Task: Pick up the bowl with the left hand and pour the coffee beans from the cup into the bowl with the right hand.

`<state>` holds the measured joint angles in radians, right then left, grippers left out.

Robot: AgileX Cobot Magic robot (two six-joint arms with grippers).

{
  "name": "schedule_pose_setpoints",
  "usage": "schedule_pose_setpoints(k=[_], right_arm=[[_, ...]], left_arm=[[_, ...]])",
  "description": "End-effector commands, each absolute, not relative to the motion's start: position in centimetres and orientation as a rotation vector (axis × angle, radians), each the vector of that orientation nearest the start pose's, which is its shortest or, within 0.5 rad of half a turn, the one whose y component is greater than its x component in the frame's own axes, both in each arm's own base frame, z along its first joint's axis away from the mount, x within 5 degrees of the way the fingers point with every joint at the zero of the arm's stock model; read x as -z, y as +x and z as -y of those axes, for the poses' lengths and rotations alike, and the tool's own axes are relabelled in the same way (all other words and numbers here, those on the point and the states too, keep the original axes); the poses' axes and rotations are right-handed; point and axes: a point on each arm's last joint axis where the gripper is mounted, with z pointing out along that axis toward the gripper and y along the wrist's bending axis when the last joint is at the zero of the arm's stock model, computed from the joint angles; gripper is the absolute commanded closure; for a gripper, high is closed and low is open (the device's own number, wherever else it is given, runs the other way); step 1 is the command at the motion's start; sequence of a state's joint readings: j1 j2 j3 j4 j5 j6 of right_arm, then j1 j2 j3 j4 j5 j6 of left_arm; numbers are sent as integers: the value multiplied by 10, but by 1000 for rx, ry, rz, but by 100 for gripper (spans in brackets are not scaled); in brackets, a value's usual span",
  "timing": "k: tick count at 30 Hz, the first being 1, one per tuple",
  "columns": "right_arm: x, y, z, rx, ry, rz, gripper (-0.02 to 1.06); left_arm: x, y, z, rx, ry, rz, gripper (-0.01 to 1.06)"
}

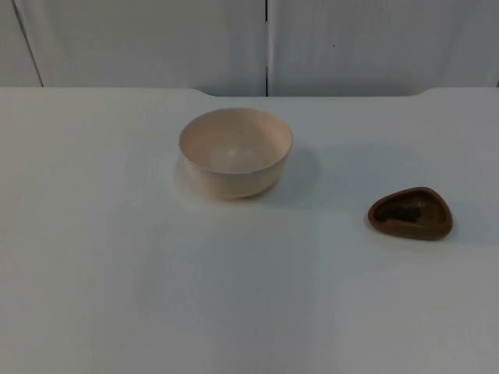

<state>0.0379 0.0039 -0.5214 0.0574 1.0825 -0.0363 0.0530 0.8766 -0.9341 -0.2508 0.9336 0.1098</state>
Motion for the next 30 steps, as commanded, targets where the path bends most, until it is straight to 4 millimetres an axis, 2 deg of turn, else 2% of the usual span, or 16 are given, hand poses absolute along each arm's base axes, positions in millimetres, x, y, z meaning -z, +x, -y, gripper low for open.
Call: schedule_pose_setpoints(k=[1,6,12,17,18,21,23,26,27,30], right_arm=[[-280,-8,-4,-61,-77,-2046,-1],[-280,-8,-4,-61,-77,-2046,-1],[-280,-8,-4,-61,-77,-2046,-1],[-280,-8,-4,-61,-77,-2046,-1],[-280,-8,-4,-61,-77,-2046,-1],[-280,-8,-4,-61,-77,-2046,-1],[-280,-8,-4,-61,-77,-2046,-1],[-280,-8,-4,-61,-77,-2046,-1],[-280,-8,-4,-61,-77,-2046,-1],[-280,-8,-4,-61,-77,-2046,-1]], left_arm=[[-368,166,12,258,13,-2311,0],[-375,183,12,251,35,-2317,0],[-368,199,15,302,80,-2348,0],[-354,221,23,428,139,-2376,0],[-354,221,23,428,139,-2376,0],[-340,240,23,451,121,-2405,0],[-335,246,24,453,124,-2418,1],[-322,263,34,457,159,-2440,3],[-322,263,34,457,159,-2440,3],[-311,287,46,476,193,-2476,3]])
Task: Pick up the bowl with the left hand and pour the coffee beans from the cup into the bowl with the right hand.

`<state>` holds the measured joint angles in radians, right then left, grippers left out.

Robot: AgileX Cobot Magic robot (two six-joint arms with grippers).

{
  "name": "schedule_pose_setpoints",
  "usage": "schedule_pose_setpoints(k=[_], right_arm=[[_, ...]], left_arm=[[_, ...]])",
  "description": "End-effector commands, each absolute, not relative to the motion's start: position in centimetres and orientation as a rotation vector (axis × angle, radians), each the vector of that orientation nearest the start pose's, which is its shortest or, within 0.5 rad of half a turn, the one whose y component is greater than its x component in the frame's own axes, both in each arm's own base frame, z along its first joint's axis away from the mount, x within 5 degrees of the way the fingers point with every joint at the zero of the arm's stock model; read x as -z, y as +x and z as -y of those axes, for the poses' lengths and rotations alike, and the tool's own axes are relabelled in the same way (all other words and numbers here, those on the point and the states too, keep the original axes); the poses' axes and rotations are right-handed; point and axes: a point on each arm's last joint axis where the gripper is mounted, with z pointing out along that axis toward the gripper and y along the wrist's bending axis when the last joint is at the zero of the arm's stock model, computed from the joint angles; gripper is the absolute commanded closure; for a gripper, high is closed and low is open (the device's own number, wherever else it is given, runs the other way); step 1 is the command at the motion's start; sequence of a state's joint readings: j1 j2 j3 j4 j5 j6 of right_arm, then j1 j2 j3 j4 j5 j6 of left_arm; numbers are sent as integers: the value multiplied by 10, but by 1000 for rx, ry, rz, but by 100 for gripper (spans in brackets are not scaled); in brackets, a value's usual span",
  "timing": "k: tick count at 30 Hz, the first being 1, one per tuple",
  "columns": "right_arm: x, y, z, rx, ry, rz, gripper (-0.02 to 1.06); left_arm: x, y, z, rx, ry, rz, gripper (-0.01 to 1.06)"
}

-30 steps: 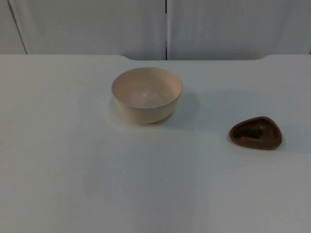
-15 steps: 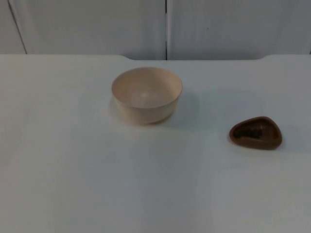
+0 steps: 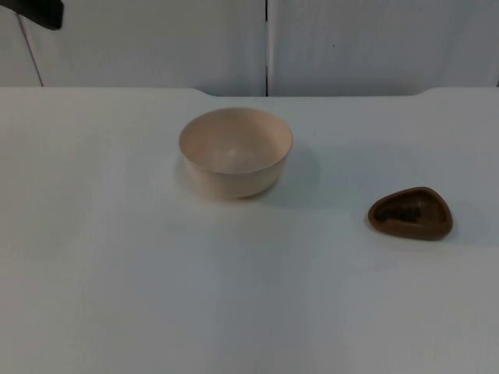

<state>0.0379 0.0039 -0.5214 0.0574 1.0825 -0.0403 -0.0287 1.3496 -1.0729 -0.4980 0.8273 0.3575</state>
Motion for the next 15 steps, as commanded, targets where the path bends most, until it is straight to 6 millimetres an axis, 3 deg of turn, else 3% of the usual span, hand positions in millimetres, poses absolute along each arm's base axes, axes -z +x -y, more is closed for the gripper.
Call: schedule_pose_setpoints(k=[1,2,7,15], right_arm=[[-280,-8,-4,-61,-77,-2046,-1],[-280,-8,-4,-61,-77,-2046,-1],[-280,-8,-4,-61,-77,-2046,-1],[-280,-8,-4,-61,-77,-2046,-1]], left_arm=[[-308,294,50,489,195,-2486,3],[-308,294,50,489,195,-2486,3],[-290,333,55,510,149,-2543,3],[-272,365,58,538,127,-2597,3]])
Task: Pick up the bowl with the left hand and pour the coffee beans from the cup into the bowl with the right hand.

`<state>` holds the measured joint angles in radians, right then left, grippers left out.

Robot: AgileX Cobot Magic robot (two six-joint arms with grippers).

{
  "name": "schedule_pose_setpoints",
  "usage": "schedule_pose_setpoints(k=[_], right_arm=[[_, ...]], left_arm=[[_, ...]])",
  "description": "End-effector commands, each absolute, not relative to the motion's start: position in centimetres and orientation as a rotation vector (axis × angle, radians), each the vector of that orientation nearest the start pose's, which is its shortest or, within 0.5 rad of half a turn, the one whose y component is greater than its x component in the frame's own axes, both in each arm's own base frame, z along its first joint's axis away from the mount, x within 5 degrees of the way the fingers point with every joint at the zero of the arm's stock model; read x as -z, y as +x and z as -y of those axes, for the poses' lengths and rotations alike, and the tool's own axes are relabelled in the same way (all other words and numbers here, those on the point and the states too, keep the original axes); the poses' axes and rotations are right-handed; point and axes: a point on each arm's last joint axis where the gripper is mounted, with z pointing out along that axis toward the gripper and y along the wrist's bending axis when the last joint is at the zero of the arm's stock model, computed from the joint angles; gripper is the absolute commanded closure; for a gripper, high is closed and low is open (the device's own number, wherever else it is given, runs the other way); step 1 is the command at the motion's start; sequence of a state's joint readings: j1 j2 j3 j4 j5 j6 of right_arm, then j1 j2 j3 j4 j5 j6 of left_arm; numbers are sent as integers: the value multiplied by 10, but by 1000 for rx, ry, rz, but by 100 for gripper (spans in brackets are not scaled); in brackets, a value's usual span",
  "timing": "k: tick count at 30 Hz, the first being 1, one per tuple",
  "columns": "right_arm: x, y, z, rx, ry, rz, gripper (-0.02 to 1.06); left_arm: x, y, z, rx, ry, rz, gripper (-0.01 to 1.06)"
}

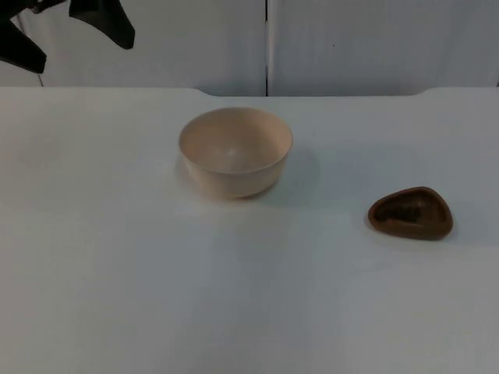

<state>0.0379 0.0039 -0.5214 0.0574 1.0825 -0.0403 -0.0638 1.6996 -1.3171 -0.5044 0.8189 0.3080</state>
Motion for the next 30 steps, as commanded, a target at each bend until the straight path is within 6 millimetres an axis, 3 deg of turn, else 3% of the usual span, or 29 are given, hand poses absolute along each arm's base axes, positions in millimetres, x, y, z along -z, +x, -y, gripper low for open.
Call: schedule_pose_setpoints(k=[1,16,23,30], right_arm=[[-280,-8,-4,-61,-77,-2046,-1],[-280,-8,-4,-61,-77,-2046,-1],[-280,-8,-4,-61,-77,-2046,-1],[-280,-8,-4,-61,-77,-2046,-1]], left_arm=[[-270,369,59,543,124,-2605,3],[-244,416,68,582,80,-2675,4],[-218,430,90,495,85,-2733,4],[-183,438,98,489,-64,-2806,4]])
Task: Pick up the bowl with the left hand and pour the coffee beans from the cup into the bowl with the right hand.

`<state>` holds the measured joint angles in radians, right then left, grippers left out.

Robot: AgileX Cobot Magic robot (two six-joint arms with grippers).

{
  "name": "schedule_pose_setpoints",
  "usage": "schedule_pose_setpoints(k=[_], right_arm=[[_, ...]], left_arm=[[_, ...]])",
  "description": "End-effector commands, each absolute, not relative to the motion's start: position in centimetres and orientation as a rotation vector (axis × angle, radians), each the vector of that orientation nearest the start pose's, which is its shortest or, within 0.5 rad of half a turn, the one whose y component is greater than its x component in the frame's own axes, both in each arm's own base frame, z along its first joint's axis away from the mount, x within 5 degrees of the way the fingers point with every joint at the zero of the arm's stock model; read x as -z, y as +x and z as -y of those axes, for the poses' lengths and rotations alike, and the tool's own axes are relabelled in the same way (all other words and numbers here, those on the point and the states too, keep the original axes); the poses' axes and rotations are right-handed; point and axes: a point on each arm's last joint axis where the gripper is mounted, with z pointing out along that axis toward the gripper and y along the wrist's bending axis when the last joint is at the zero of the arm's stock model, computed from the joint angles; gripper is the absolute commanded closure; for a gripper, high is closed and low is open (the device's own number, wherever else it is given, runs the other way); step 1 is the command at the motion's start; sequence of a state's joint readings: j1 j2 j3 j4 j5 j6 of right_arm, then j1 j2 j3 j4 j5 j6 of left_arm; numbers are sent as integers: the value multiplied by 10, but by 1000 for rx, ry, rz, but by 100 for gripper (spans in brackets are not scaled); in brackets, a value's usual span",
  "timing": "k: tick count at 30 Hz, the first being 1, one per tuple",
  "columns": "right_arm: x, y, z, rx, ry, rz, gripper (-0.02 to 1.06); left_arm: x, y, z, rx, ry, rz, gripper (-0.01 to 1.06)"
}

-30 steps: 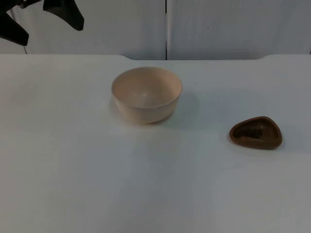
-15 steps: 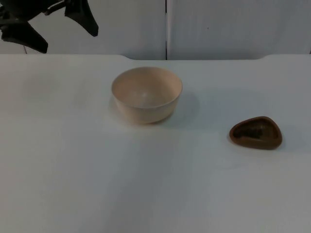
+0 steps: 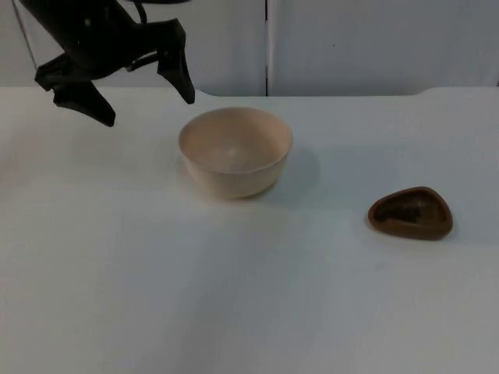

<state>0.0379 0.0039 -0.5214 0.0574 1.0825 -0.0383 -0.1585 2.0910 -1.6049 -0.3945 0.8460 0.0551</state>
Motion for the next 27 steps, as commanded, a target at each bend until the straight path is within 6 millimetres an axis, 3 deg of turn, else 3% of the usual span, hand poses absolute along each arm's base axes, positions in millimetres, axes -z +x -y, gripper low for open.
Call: schedule_pose_setpoints(k=[1,10,27], right_arm=[[-280,-8,-4,-61,-77,-2046,-1],[-280,-8,-4,-61,-77,-2046,-1],[-280,-8,-4,-54,-77,-2046,-1]], left_arm=[[-177,439,99,490,-84,-2819,4],[-163,442,117,498,-141,-2797,4],[-126,451,118,436,-219,-2790,5]])
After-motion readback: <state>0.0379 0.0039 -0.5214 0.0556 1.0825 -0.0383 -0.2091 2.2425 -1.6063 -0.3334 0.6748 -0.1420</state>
